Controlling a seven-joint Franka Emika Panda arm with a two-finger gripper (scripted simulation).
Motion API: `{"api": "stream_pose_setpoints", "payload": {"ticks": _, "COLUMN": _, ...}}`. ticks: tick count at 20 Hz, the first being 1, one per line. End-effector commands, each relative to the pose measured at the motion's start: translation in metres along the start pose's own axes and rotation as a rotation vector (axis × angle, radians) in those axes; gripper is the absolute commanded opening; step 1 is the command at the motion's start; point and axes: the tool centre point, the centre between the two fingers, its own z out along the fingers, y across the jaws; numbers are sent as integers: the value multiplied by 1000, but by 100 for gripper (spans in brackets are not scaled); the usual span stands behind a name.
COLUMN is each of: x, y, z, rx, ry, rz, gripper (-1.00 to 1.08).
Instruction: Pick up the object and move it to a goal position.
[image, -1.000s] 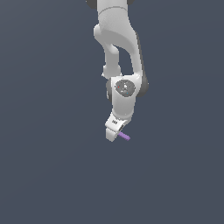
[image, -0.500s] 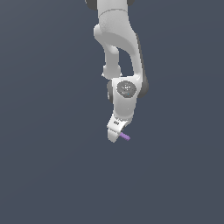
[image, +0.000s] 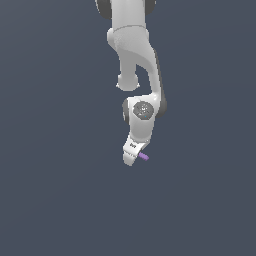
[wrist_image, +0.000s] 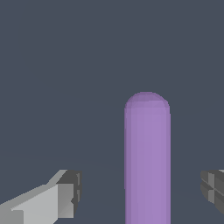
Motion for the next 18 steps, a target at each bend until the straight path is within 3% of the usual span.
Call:
{"api": "stream_pose_setpoints", "payload": {"ticks": 1, "x": 0, "y": 0, "z": 8, "rx": -1, "ry": 0, "rz": -1, "gripper": 100}}
{"api": "stream_pose_setpoints", "payload": {"ticks": 5, "x": 1, "y": 1, "z": 12, "rx": -1, "ry": 0, "rz": -1, "gripper": 100}}
{"api": "stream_pose_setpoints", "payload": {"ticks": 6, "x": 1, "y": 1, "z": 12, "rx": -1, "ry": 0, "rz": -1, "gripper": -100}}
{"api": "stream_pose_setpoints", "payload": {"ticks": 18, "x": 0, "y": 1, "z": 12, "rx": -1, "ry": 1, "rz": -1, "gripper": -100}}
